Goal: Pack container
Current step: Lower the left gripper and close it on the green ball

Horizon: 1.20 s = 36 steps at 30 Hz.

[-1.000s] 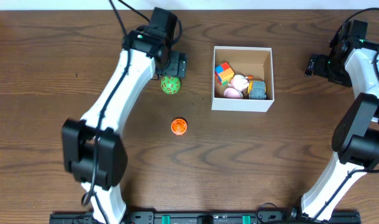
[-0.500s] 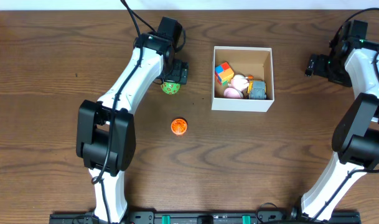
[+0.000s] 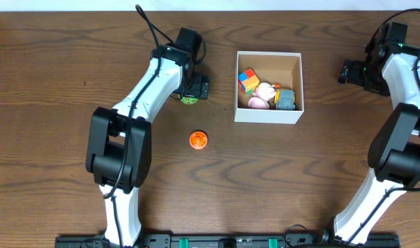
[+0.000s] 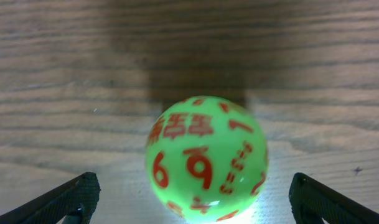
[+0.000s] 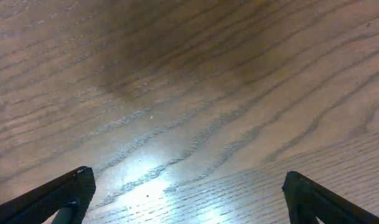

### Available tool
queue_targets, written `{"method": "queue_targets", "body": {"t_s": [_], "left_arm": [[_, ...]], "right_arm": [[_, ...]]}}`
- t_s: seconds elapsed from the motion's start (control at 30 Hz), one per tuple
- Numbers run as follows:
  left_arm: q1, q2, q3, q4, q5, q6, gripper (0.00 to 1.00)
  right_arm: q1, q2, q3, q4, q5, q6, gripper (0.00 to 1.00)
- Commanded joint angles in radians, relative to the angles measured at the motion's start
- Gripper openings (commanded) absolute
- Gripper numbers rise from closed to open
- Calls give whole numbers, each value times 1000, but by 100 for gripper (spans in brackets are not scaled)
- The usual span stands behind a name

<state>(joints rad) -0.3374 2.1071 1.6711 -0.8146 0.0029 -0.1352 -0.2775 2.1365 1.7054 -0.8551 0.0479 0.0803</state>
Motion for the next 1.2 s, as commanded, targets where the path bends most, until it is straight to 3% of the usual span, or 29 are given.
{"method": "queue_targets", "body": {"t_s": [0.0, 0.67, 0.77, 0.87, 1.17], "left_arm": [[3, 23, -2, 19, 24, -12, 98], [3, 79, -2, 16, 24, -13, 99], [3, 79, -2, 16, 24, -13, 86], [3, 79, -2, 16, 23, -13, 65], [4, 78, 1, 19, 10, -12, 61]], "right_arm": [[-4, 2, -5, 0, 0, 16, 99], [-4, 2, -5, 0, 0, 16, 99], [-4, 2, -5, 0, 0, 16, 99], [-4, 2, -5, 0, 0, 16, 99], [-4, 2, -5, 0, 0, 16, 99]]}}
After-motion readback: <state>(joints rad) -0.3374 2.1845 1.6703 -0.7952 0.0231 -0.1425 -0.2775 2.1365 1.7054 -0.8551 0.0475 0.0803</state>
